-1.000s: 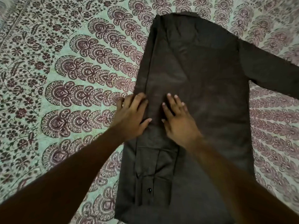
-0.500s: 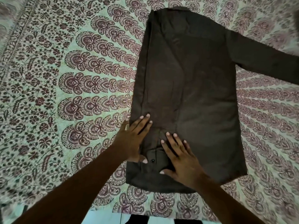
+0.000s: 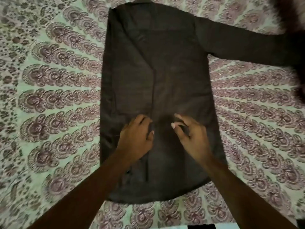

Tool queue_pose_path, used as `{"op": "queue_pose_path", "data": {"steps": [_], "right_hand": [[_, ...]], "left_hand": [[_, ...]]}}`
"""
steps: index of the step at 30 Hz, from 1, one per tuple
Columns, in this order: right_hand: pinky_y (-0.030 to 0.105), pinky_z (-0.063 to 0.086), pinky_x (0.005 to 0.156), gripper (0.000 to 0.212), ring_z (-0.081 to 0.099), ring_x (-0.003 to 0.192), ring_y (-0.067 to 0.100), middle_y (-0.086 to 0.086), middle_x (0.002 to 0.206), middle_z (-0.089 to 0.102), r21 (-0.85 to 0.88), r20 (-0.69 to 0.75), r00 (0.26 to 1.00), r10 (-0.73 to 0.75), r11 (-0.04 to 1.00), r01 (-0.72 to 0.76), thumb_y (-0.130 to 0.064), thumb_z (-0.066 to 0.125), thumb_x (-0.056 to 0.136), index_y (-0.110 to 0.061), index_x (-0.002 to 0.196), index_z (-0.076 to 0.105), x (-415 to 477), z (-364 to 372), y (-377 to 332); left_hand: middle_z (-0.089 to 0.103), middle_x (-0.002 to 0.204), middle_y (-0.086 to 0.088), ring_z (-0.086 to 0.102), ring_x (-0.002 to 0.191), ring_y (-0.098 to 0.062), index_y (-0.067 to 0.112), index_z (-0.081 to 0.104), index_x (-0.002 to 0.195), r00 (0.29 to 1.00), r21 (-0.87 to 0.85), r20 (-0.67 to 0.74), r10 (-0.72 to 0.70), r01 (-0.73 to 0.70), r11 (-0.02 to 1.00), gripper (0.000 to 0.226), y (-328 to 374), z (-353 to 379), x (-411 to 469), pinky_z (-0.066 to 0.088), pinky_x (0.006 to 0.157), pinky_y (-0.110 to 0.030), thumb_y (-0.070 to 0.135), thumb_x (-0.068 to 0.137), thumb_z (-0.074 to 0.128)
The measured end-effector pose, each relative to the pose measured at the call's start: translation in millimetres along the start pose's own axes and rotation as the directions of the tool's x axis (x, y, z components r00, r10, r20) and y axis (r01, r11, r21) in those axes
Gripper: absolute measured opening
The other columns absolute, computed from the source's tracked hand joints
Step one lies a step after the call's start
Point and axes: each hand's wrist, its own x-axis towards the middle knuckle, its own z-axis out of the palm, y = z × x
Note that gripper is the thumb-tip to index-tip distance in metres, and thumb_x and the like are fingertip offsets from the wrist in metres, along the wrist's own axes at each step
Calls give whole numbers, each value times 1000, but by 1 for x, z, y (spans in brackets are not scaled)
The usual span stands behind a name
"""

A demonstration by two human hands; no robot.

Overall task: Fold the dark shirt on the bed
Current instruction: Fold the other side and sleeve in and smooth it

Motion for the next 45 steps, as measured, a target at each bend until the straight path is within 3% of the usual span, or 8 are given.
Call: {"op": "queue_pose_path", "data": {"steps": [5, 12, 17, 25, 33, 37, 40, 45], "right_hand": [[23, 56, 94, 29, 72, 108, 2, -2, 119, 76, 298, -144, 961, 238, 936, -187, -20, 68, 101, -14, 129, 70, 44, -75, 45], [14, 55, 83, 27, 69, 101, -6, -12, 112, 73, 293, -230, 918, 323, 923, -251, -15, 66, 102, -15, 129, 68, 107, -181, 131], [45, 58, 97, 27, 69, 110, 17, 1, 116, 74, 248, -368, 835, 409, 909, -336, -15, 64, 97, -12, 123, 70, 161, -237, 184], [42, 43, 101, 36, 50, 125, 39, 17, 137, 52, 34, -745, 563, 356, 864, -502, -23, 72, 80, -15, 115, 73, 216, -327, 225], [53, 33, 106, 35, 35, 138, 37, 9, 156, 36, 145, -811, 294, 506, 661, -736, -35, 73, 88, -30, 121, 62, 243, -359, 254], [43, 51, 98, 20, 59, 109, 25, 13, 121, 60, 29, -824, 479, 304, 866, -499, -5, 70, 84, -14, 102, 71, 237, -344, 250], [5, 44, 86, 23, 59, 92, 16, 20, 109, 60, -101, -721, 688, 81, 971, -219, 12, 61, 83, -2, 97, 73, 221, -310, 225], [16, 46, 86, 23, 62, 93, 21, 18, 106, 62, -137, -536, 834, -131, 988, 67, 10, 64, 91, 1, 110, 72, 197, -240, 164]], "left_hand": [[55, 136, 3, 60, 119, -26, 20, 59, 131, 995, -23, -16, 94, -94, 995, 38, 92, 15, 83, 53, 94, -42, 29, 94, 63], [19, 170, -4, 24, 155, -28, 22, 22, 163, 980, 26, 157, 120, -125, 992, 88, 195, 36, 226, 32, 122, -54, 38, 91, 72], [-16, 174, 10, -9, 161, -25, 36, -3, 165, 961, 101, 277, 22, -52, 994, 124, 221, 65, 287, 11, 125, -60, 64, 78, 80], [-58, 146, 22, -46, 146, -18, 49, -31, 154, 950, 220, 306, -68, -1, 975, 133, 205, 101, 294, -10, 125, -56, 88, 70, 65], [-52, 154, 21, -49, 145, -17, 53, -36, 149, 949, 237, 305, -81, 7, 972, 132, 208, 98, 291, -8, 124, -58, 88, 71, 65], [-51, 155, 21, -47, 147, -18, 52, -33, 151, 949, 224, 308, -72, 1, 975, 131, 207, 98, 290, -7, 125, -58, 90, 70, 63], [-49, 156, 22, -47, 147, -17, 54, -33, 150, 952, 197, 302, -56, -5, 980, 132, 203, 100, 289, -7, 124, -58, 100, 60, 51], [-45, 156, 27, -47, 145, -13, 56, -20, 156, 943, 68, 334, -4, -20, 997, 119, 193, 101, 295, -16, 123, -51, 86, 76, 62]]}}
